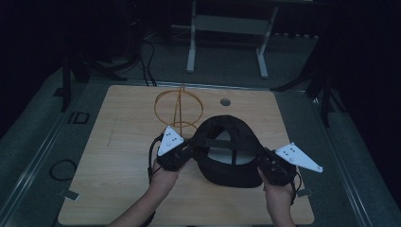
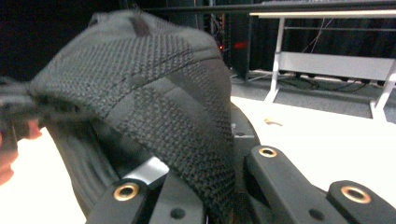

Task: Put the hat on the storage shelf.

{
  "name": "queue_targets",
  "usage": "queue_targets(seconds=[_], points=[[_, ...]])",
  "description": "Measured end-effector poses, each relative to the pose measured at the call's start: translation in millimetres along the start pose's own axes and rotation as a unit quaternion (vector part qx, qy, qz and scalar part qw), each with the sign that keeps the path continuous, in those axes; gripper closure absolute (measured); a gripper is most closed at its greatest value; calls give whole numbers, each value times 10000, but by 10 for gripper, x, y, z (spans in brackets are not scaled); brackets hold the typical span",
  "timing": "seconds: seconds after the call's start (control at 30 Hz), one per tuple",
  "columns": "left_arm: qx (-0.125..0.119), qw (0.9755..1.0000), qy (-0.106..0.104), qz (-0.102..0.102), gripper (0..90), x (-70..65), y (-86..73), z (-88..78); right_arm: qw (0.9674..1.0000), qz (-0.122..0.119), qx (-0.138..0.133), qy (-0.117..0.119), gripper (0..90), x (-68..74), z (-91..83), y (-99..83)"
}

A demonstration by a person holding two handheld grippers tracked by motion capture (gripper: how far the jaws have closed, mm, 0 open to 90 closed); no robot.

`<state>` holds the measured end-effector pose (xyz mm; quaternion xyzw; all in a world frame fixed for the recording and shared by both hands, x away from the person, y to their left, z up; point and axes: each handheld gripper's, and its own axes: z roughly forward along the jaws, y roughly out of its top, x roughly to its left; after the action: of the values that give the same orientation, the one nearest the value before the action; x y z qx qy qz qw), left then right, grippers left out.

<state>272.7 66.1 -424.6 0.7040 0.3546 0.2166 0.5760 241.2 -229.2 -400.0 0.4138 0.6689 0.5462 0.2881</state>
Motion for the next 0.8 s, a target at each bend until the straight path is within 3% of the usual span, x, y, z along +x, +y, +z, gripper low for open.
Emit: queue_targets(seconds=[0.1, 0.33, 0.37, 0.5, 0.57, 0.63, 0.77, 0.8], points=[[-12, 9998, 109, 137, 880, -42, 69, -22, 9999, 48, 98, 29, 882, 1, -5, -81], [80, 9999, 50, 100, 881, -47, 116, -16, 9998, 90, 188, 64, 859, 15, -4, -158], [66, 10000, 43, 60, 881, -38, 122, -23, 9996, 155, 185, 157, 798, 13, -15, -169], [21, 10000, 8, 60, 882, -35, 170, -44, 9995, 106, 171, 240, 723, 27, -65, -166], [-42, 10000, 1, 77, 882, -50, 199, -57, 9988, 9, 226, 427, 594, 43, -126, -150], [-79, 9999, -8, 112, 881, -72, 234, -72, 9984, -26, 300, 479, 575, 47, -138, -148], [-81, 9996, -32, 285, 881, -101, 284, -90, 9945, -146, 537, 890, 465, 81, -208, -226], [-103, 9995, -16, 298, 881, -109, 291, -93, 9945, -146, 537, 890, 465, 81, -208, -226]])
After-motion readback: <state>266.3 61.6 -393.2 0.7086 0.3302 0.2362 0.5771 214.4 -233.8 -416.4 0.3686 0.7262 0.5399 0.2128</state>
